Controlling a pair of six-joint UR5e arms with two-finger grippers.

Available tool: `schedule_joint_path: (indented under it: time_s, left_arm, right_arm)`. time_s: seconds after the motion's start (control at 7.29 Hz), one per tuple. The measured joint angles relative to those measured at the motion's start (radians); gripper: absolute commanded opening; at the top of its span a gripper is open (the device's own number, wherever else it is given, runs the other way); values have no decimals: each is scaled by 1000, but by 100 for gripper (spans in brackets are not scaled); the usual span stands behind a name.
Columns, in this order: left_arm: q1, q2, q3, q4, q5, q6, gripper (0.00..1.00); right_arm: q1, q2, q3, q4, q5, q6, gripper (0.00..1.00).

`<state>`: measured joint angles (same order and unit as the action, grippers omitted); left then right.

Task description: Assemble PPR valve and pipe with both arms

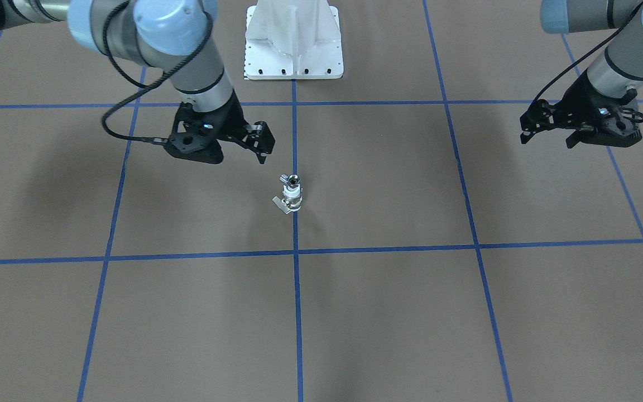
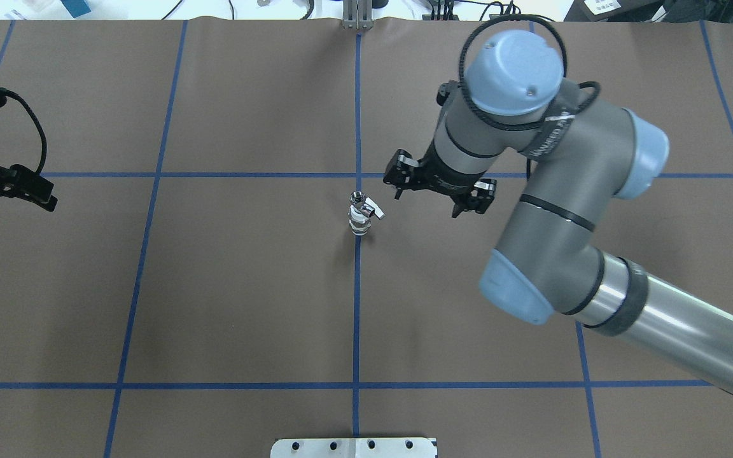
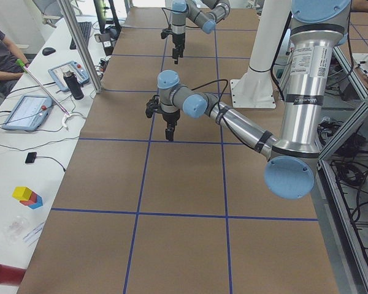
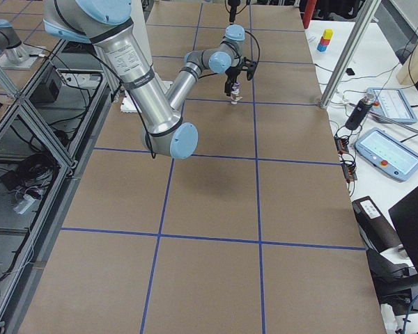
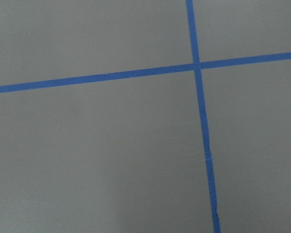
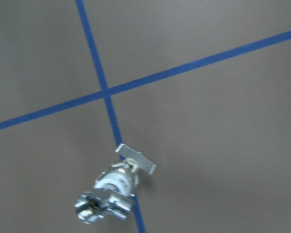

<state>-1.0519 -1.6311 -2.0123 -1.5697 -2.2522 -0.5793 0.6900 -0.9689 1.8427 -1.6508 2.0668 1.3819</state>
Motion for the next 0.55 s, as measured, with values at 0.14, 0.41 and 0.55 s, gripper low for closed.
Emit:
schedule_joint_path:
  time_s: [0.14, 0.41, 0.55]
  left_arm:
    - [-38, 32, 3, -3, -16, 63, 99]
    - [-154, 122, 15, -6, -34, 275, 99]
    - [-230, 149, 49, -7, -60, 399, 99]
  right_arm:
    - [47, -98, 58, 1, 20, -93, 99]
    - [194, -319, 136, 7, 86, -378, 99]
    - [286, -420, 146, 8, 141, -547, 99]
